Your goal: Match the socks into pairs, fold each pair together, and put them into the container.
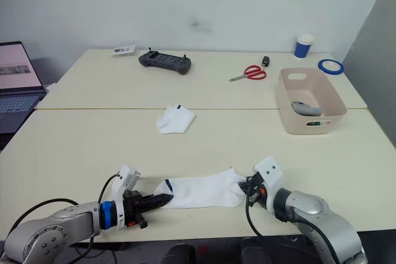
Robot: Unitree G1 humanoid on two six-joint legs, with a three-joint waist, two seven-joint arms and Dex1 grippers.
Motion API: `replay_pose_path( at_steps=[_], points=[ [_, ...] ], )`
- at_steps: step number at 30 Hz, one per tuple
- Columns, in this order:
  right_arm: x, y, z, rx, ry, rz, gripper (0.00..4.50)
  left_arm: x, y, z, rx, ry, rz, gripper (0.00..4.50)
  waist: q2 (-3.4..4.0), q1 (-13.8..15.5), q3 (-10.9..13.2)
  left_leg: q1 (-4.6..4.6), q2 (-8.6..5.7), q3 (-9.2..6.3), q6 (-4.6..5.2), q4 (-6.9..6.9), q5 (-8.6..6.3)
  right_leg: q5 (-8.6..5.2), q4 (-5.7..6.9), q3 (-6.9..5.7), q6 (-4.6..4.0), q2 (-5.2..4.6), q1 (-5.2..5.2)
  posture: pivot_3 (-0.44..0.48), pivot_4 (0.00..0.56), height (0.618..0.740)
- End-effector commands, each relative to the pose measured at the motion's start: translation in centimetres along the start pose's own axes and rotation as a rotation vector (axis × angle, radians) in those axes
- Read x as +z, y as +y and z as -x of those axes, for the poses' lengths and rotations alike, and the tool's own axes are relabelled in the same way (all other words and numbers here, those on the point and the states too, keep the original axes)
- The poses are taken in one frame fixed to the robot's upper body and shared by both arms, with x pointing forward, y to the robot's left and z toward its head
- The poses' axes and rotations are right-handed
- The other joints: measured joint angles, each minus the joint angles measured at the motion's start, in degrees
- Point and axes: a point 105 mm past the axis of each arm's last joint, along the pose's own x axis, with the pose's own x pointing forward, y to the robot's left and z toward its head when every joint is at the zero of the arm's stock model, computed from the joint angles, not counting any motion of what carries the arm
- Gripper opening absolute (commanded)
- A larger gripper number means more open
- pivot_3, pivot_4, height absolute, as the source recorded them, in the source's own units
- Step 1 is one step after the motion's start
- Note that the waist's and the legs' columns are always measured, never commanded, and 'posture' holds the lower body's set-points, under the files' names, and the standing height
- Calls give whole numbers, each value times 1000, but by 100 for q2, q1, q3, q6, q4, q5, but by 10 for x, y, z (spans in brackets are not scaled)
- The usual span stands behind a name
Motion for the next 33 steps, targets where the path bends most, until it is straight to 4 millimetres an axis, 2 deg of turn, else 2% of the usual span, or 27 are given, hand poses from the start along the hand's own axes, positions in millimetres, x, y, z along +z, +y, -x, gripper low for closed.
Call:
replay_pose_path(
  at_steps=[1, 7, 10, 12, 14, 16, 18, 21, 23, 27, 28, 31, 33],
  points=[
    [5, -3, 3, -12, -7, 32, 2325, -11, 6, 3, 60, 53, -33, 647, 1, 7, -2, 1, 1, -1, 0, 0, 0, 0, 0, 0, 0, 0, 0, 0, 150, 740],
    [14, -8, 14, -4, -55, 98, 4475, -6, 12, 17, 112, 8, -130, 2373, 6, 12, -4, 6, 2, 1, 0, 0, 0, 0, 1, 3, -1, 0, 0, 0, 150, 740],
    [29, -4, 19, 24, -132, 131, 4475, 7, 16, 28, 114, -58, -176, 2373, 6, -19, -4, 9, 7, -2, 0, -1, 0, 1, 3, 2, -5, 1, 0, 0, 150, 740],
    [46, 0, 21, 40, -214, 166, 4475, 27, 26, 41, 151, -136, -259, 2373, 7, -28, -2, 7, 12, -4, 0, -2, 0, -1, 4, 0, -8, 2, -3, 0, 150, 740],
    [55, 6, 21, 64, -251, 204, 4475, 44, 29, 48, 157, -192, -312, 2373, 8, -24, -1, 3, 12, -8, 0, -3, 0, -3, 5, -5, -11, 4, -7, 0, 150, 740],
    [59, 16, 17, 115, -258, 257, 4092, 65, 21, 48, 102, -221, -390, 1961, 2, -4, 3, 0, 8, -6, 0, -3, 0, -4, 3, -6, -12, 6, -7, 0, 150, 740],
    [60, 23, 11, 149, -248, 306, 3534, 75, 6, 42, 17, -200, -461, 1433, -2, 28, 4, -5, 3, -2, 0, -1, 0, -3, -4, -6, -9, 3, -8, 0, 150, 740],
    [58, 29, 0, 178, -224, 363, 2402, 73, -18, 29, -108, -135, -532, 450, -4, 35, 4, -9, -1, 10, -1, -1, -1, -4, -12, 1, 2, -4, -4, 0, 150, 740],
    [52, 35, -7, 219, -185, 400, 1613, 60, -25, 18, -158, -66, -562, 0, -4, 35, 4, -10, -2, 11, -2, -3, -2, -1, -12, 3, 21, -6, -5, 0, 150, 740],
    [31, 42, -22, 255, -94, 441, 175, 33, -21, 5, -175, 21, -565, 0, -3, 9, 4, -7, 9, 0, 0, -9, -2, 1, -5, -3, 26, 7, -8, 0, 150, 740],
    [27, 41, -24, 251, -78, 443, 11, 28, -19, 3, -174, 35, -562, 0, -3, 7, 4, -5, 11, -3, 1, -10, -2, -2, -1, -5, 21, 7, -8, 0, 150, 740],
    [13, 31, -21, 219, -17, 436, 11, 6, -2, 2, -129, 137, -548, 0, -1, 24, 5, -5, 12, -12, 1, -15, -2, -6, 4, -8, 14, 8, -10, 0, 150, 740],
    [5, 26, -15, 203, 20, 431, 11, -2, 9, 2, -83, 161, -527, 0, -3, 37, 4, -6, 10, -10, 1, -15, -2, -7, 3, -12, 14, 9, -9, 0, 150, 740]
  ],
)
